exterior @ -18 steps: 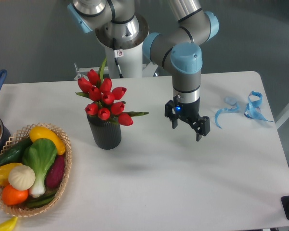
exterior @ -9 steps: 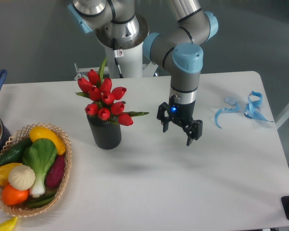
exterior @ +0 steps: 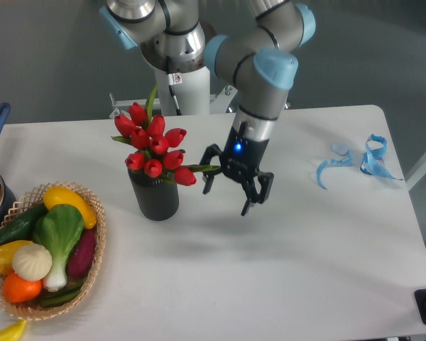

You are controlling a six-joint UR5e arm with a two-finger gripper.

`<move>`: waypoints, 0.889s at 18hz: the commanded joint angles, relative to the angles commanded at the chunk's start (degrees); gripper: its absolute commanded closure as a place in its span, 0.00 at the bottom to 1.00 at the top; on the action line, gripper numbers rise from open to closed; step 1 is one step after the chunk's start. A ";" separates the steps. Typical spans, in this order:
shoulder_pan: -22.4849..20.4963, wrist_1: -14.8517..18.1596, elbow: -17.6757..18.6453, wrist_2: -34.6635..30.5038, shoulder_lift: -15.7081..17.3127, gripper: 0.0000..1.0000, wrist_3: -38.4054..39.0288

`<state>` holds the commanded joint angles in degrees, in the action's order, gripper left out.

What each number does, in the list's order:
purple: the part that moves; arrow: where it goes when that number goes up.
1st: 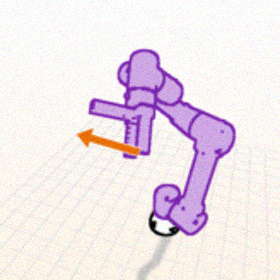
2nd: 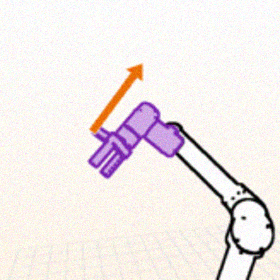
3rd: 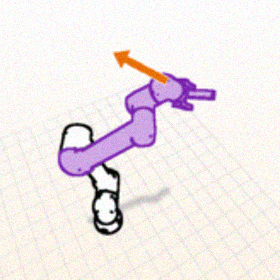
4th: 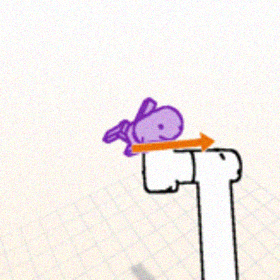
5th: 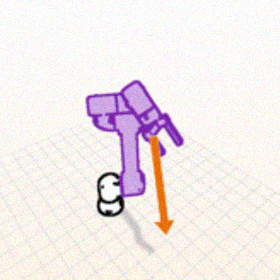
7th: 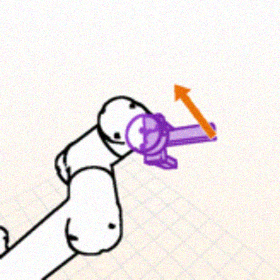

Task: Pick up the flowers from the vase
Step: 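Raise the open gripper up and over toward the tulip stems, then lower the gripper onto the tulip stems above the vase and close it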

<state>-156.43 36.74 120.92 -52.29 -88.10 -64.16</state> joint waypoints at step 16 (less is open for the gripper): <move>-4.85 0.09 15.92 17.02 11.73 0.00 -0.62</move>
<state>-161.28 36.83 136.84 -35.27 -76.37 -64.78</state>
